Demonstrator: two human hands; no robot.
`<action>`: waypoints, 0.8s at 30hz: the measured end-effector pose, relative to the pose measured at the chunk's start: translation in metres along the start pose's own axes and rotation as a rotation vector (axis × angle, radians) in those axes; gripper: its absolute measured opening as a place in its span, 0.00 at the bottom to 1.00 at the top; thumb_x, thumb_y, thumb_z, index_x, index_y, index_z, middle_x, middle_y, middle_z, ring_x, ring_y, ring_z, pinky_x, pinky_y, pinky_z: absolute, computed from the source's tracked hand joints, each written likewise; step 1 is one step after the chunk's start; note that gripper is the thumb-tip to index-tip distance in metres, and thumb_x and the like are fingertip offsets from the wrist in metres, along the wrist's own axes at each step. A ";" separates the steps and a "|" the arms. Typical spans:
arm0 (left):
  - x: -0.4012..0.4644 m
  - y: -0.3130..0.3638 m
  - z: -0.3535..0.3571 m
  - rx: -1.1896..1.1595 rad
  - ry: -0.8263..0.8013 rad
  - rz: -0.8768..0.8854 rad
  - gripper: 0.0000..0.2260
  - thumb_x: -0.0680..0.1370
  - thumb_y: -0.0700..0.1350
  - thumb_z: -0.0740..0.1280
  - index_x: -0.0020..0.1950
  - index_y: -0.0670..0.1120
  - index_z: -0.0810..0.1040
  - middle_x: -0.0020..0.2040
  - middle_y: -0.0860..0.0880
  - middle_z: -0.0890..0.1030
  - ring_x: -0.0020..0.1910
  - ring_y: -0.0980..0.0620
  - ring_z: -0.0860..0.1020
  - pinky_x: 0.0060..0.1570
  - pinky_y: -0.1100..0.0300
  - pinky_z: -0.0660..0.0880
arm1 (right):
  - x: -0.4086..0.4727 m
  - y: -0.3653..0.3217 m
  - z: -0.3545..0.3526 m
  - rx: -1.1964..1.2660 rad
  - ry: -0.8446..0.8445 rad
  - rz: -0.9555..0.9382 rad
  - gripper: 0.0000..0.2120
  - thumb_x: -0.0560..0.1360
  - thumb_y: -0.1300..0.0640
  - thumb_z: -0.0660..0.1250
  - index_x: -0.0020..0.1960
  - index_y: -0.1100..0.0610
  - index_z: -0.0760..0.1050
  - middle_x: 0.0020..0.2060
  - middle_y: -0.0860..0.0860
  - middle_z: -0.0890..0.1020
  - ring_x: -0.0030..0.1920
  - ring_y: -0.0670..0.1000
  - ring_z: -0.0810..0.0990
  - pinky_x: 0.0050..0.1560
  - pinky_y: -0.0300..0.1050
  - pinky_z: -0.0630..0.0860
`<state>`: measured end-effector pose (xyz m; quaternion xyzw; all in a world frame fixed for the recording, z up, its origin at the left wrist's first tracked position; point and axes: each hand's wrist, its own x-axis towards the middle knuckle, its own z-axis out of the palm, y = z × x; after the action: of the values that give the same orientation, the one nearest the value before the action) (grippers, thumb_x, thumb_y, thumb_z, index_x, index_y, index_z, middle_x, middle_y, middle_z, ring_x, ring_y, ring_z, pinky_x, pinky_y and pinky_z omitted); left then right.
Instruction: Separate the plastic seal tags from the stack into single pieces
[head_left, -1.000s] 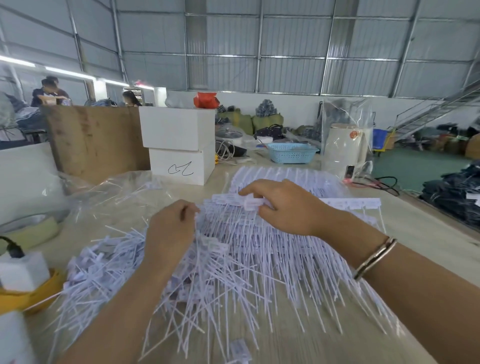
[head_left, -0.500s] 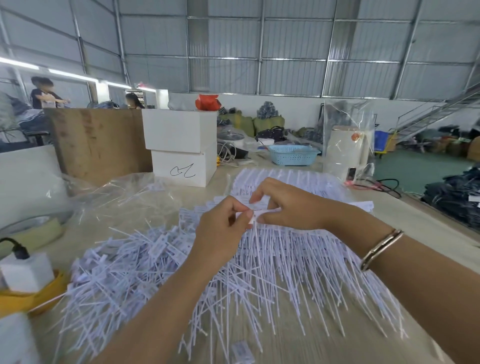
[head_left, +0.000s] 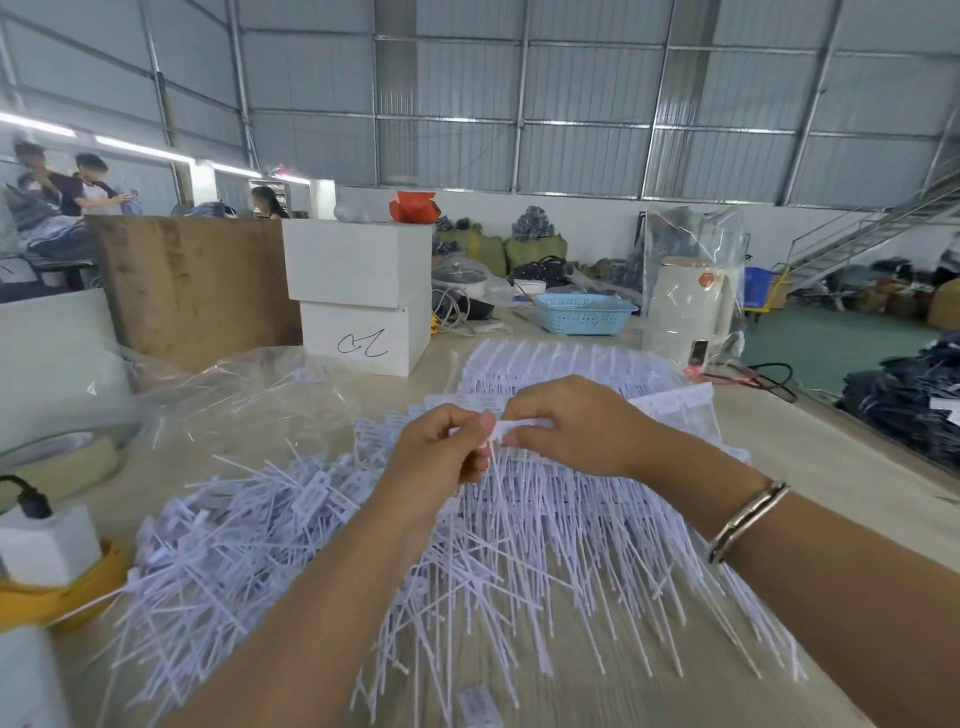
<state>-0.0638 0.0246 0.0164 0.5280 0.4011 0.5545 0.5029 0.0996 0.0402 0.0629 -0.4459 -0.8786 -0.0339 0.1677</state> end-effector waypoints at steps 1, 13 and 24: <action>-0.001 0.002 0.002 -0.126 0.001 -0.067 0.09 0.77 0.41 0.67 0.37 0.43 0.75 0.26 0.50 0.75 0.24 0.57 0.72 0.26 0.66 0.71 | -0.001 -0.002 0.002 -0.054 0.062 -0.031 0.10 0.78 0.50 0.62 0.49 0.54 0.78 0.43 0.48 0.80 0.45 0.50 0.76 0.45 0.48 0.73; 0.002 0.025 -0.029 -0.708 0.059 -0.288 0.08 0.77 0.38 0.62 0.38 0.43 0.72 0.24 0.51 0.71 0.22 0.57 0.69 0.22 0.69 0.66 | -0.019 0.008 -0.009 -0.036 0.308 -0.049 0.11 0.80 0.51 0.60 0.52 0.53 0.79 0.44 0.49 0.80 0.42 0.51 0.78 0.42 0.49 0.75; 0.005 -0.008 -0.050 0.916 0.219 0.300 0.09 0.79 0.50 0.62 0.46 0.50 0.81 0.48 0.54 0.77 0.49 0.54 0.75 0.49 0.63 0.71 | -0.001 0.004 -0.013 0.219 -0.135 -0.010 0.29 0.77 0.63 0.62 0.72 0.43 0.56 0.57 0.44 0.69 0.41 0.44 0.76 0.45 0.41 0.74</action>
<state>-0.1121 0.0353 0.0034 0.6852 0.5737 0.4399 0.0885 0.1068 0.0392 0.0740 -0.4218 -0.8886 0.0915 0.1556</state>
